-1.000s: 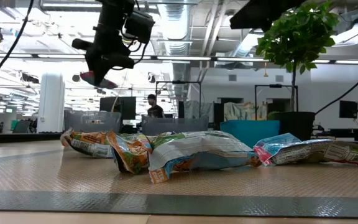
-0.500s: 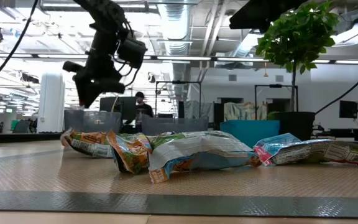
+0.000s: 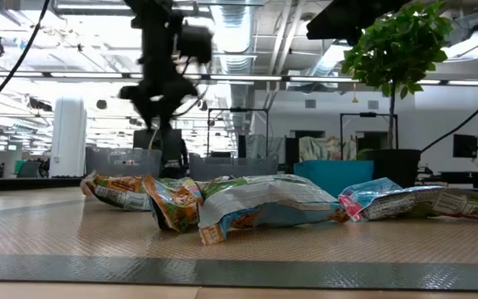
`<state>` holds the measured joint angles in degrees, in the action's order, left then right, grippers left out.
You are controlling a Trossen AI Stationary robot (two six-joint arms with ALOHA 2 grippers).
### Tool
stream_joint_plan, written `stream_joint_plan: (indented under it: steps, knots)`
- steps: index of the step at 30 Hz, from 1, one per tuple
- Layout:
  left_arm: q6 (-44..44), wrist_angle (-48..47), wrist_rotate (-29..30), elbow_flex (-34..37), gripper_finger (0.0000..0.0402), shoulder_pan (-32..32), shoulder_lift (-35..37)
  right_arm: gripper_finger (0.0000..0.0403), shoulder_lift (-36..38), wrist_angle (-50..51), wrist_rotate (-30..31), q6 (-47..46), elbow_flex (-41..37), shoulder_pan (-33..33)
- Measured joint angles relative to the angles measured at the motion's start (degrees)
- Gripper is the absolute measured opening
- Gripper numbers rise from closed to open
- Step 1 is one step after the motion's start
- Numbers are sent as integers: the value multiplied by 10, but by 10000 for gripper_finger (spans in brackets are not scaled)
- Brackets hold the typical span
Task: Pick and place Granola Bars by type
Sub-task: Put the red granola bar into the left black bin
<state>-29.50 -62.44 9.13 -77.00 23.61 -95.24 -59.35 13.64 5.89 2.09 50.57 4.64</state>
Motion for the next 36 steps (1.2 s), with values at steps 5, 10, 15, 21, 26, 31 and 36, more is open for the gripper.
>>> stream_joint_plan:
  steps: [5,10,15,21,26,31,36]
  knots:
    - [-17,174,-103,-31,193,-71,0,122,0,52,0,-57,0,0]
    - [-19,310,-112,-31,193,-115,5,122,0,125,-11,-253,0,5]
    - [43,368,-95,-31,193,-146,64,122,-28,175,-47,-397,-1,1]
    - [111,428,-105,27,185,-158,188,122,-139,148,-73,-476,-1,-18]
    - [97,538,-129,156,170,-150,309,122,-227,88,-74,-569,-1,-24]
    - [63,565,-147,264,156,-136,424,122,-291,58,-73,-645,6,-23]
    - [63,568,-147,319,148,-134,508,122,-354,72,-75,-665,50,-10]
